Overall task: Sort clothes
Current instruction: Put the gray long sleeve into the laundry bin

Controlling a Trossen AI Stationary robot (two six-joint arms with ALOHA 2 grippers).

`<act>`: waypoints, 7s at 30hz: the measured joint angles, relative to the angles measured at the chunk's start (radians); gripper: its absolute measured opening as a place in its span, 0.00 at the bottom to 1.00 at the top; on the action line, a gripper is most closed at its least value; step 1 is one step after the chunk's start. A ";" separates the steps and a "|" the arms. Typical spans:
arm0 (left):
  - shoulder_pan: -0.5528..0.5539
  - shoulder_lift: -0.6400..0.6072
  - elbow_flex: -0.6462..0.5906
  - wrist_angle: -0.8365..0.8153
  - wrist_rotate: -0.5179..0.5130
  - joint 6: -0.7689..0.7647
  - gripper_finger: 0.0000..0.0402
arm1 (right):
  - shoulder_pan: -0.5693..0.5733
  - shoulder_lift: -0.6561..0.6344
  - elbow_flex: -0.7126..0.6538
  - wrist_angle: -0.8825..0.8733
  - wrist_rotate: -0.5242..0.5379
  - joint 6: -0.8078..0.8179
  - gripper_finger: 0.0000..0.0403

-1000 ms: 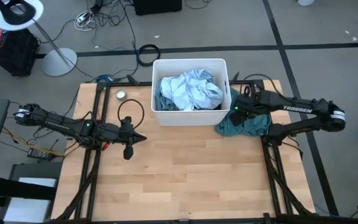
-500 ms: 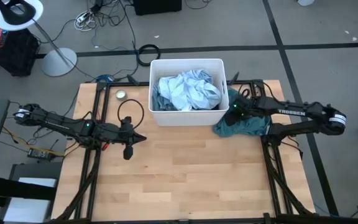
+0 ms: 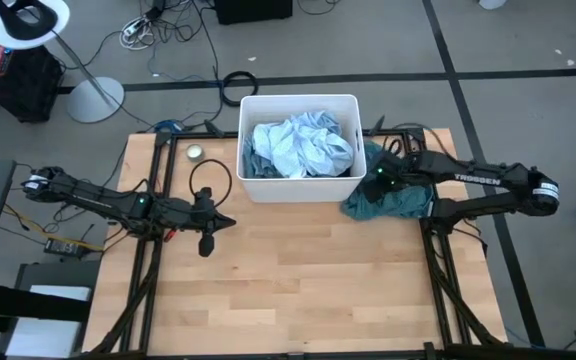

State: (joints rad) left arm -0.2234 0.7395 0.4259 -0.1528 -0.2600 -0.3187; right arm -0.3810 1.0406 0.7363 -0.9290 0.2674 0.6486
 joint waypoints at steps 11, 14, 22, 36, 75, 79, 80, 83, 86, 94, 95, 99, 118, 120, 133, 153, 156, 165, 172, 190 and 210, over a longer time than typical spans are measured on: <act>0.000 0.000 0.000 0.002 0.000 0.000 0.00 | 0.097 -0.077 0.409 -0.381 0.170 0.085 0.00; 0.000 0.000 0.000 0.002 -0.001 0.000 0.00 | 0.126 -0.079 0.519 -0.423 0.220 0.093 0.00; 0.000 0.000 0.000 0.002 -0.001 0.000 0.00 | 0.176 -0.073 0.759 -0.435 0.349 0.061 0.00; 0.000 0.000 0.000 0.004 -0.005 0.012 0.00 | 0.197 0.023 1.063 -0.064 0.471 -0.270 0.00; 0.000 0.000 0.000 0.003 0.002 0.012 0.00 | 0.165 0.518 1.618 0.981 0.146 -0.748 0.00; 0.000 0.000 0.000 0.002 0.002 0.011 0.00 | 0.128 0.533 1.616 0.990 0.131 -0.701 0.00; 0.000 0.000 0.000 0.002 0.001 0.011 0.00 | 0.119 0.537 1.617 0.987 0.118 -0.686 0.00; 0.000 0.000 0.000 0.002 -0.001 0.011 0.00 | 0.096 0.538 1.617 0.913 0.091 -0.648 0.00; 0.000 0.000 0.000 0.002 -0.001 0.011 0.00 | 0.083 0.538 1.617 0.768 0.090 -0.642 0.00; 0.000 0.000 0.000 0.002 -0.002 0.011 0.00 | 0.066 0.561 1.616 0.346 0.089 -0.551 0.00; 0.000 0.000 0.000 0.002 -0.002 0.011 0.00 | 0.063 0.564 1.615 0.296 0.091 -0.536 0.00; 0.000 0.000 0.000 0.002 -0.001 0.011 0.00 | 0.059 0.586 1.612 0.127 0.096 -0.499 0.00; 0.000 0.000 0.000 0.004 -0.002 0.011 0.00 | 0.051 0.845 1.359 -0.254 0.013 -0.400 0.00; 0.000 0.000 0.000 0.004 -0.002 0.011 0.00 | 0.041 0.894 1.342 -0.269 -0.004 -0.378 0.01; 0.000 0.000 0.000 0.003 -0.002 0.011 0.00 | -0.016 1.179 1.336 -0.242 -0.166 -0.368 0.13; 0.000 0.000 0.000 0.002 -0.002 0.011 0.00 | -0.023 0.903 1.328 -0.209 -0.201 -0.372 0.44; 0.000 0.000 0.000 0.002 -0.002 0.011 0.00 | -0.022 0.828 1.329 -0.209 -0.201 -0.372 0.45; 0.000 0.000 0.000 0.002 -0.002 0.011 0.00 | 0.042 0.642 1.330 -0.287 -0.129 -0.361 0.45; 0.000 0.000 0.000 0.002 -0.002 0.011 0.00 | 0.244 0.524 1.331 -0.435 0.137 -0.300 0.44; 0.000 0.000 0.000 0.003 -0.002 0.011 0.00 | 0.775 0.265 0.848 -0.607 0.500 0.346 0.44; 0.000 0.000 0.000 0.003 -0.002 0.011 0.00 | 0.941 0.220 0.111 -0.192 0.756 0.770 0.42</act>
State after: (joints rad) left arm -0.2236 0.7391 0.4259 -0.1493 -0.2615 -0.3075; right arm 0.5604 1.2608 0.8476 -1.1214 1.0234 1.4189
